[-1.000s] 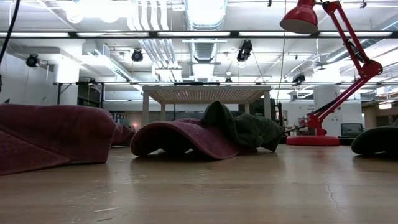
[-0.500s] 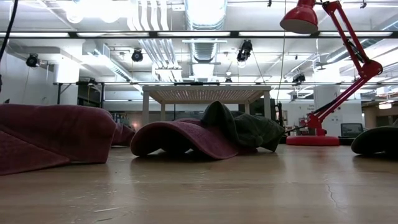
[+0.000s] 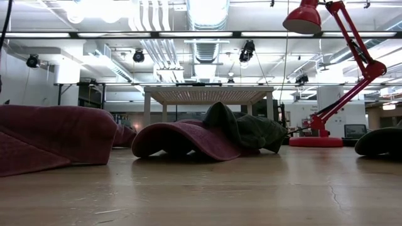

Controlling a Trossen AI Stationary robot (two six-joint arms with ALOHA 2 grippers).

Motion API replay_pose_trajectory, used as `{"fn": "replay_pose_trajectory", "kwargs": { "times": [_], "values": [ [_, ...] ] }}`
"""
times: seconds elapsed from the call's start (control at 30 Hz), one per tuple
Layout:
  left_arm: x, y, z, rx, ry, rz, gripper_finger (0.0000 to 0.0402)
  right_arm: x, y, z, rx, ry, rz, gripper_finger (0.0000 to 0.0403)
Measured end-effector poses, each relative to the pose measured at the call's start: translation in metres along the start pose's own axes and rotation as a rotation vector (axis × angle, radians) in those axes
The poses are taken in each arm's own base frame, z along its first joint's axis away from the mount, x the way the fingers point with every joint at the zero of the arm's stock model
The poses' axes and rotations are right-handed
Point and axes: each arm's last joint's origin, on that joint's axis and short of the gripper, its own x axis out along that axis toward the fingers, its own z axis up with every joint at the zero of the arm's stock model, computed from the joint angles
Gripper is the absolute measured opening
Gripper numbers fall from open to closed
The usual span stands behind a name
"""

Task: Pick & Place hat
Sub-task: Put the bottom left black cap on the shelf

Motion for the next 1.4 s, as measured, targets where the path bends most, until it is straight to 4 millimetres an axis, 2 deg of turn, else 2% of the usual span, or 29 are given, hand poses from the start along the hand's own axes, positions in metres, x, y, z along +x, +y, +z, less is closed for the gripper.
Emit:
{"fn": "replay_pose_trajectory", "kwargs": {
  "times": [0.17,0.27,0.47,0.57,0.8,0.93,1.07,1.27,1.4],
  "values": [
    [-0.001,0.013,0.001,0.020,0.078,0.042,0.0163,0.020,0.046,0.000,-0.074,0.090,0.012,0.0013],
    [-0.002,0.022,0.002,0.028,0.105,0.056,0.0163,0.029,0.067,-0.002,-0.116,0.119,0.020,0.0013],
    [-0.004,0.028,0.003,0.081,0.118,0.040,0.0163,0.049,0.093,-0.012,-0.132,0.201,0.009,0.0013],
    [-0.005,0.031,0.002,0.156,0.125,0.020,0.0163,0.056,0.100,-0.017,-0.102,0.245,-0.007,0.0013],
    [-0.007,0.032,-0.003,0.301,0.141,-0.027,0.0163,0.068,0.128,-0.025,0.126,0.295,-0.047,0.0013],
    [-0.008,0.035,-0.003,0.310,0.143,-0.029,0.0163,0.066,0.141,-0.026,0.106,0.371,-0.082,0.0013],
    [-0.008,0.038,-0.004,0.332,0.142,-0.037,0.0163,0.053,0.160,-0.020,0.025,0.398,-0.071,0.0013],
    [-0.009,0.042,-0.006,0.347,0.146,-0.044,0.0163,0.031,0.182,-0.009,0.002,0.388,-0.052,0.0013],
    [-0.012,0.039,-0.014,0.354,0.156,-0.058,0.0163,0.025,0.201,-0.012,-0.010,0.420,-0.068,0.0013]
  ]
}}
